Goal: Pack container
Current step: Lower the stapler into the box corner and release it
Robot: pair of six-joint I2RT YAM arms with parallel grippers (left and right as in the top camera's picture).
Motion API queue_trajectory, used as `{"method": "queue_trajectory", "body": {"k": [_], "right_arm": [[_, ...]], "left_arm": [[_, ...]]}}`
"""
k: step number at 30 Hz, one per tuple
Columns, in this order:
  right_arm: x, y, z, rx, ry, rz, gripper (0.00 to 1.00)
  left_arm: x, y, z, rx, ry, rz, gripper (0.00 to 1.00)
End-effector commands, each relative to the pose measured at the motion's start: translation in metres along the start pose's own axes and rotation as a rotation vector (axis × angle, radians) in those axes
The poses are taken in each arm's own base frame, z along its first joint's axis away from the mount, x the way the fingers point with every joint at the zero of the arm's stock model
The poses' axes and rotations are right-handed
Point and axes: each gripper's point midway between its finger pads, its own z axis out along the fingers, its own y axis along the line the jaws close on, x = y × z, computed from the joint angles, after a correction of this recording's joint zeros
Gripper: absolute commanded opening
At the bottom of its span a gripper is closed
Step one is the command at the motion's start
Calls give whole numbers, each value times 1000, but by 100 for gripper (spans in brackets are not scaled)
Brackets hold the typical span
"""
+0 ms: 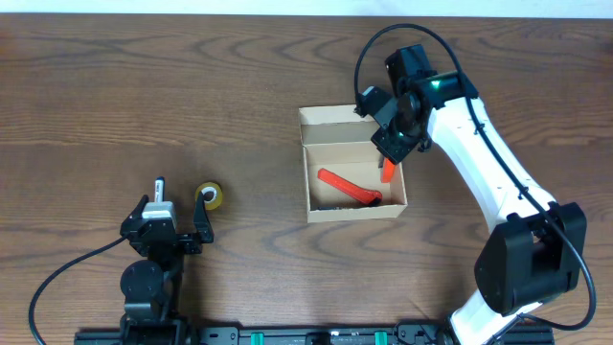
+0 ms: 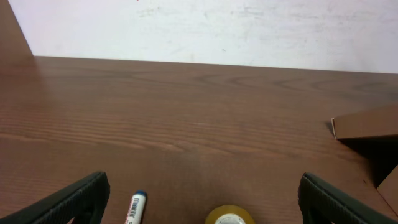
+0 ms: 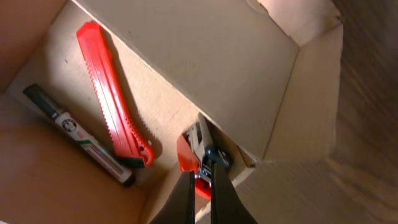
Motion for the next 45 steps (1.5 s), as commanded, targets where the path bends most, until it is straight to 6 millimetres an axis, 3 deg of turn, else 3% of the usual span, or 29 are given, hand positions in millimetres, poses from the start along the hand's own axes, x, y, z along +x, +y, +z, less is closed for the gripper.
{"method": "queue_trajectory", "body": {"k": [1, 8, 23, 34, 45], "right_arm": [[0, -7, -8, 9, -14, 45, 1], [9, -13, -8, 5, 4, 80, 1], [23, -4, -8, -27, 64, 82, 1], [21, 0, -8, -50, 51, 83, 2], [29, 4, 8, -60, 69, 85, 1]], "left_arm": [[19, -4, 1, 26, 63, -3, 95], [19, -4, 1, 26, 63, -3, 95], [19, -4, 1, 26, 63, -3, 95], [19, -4, 1, 26, 63, -3, 95], [19, -4, 1, 27, 63, -3, 95]]}}
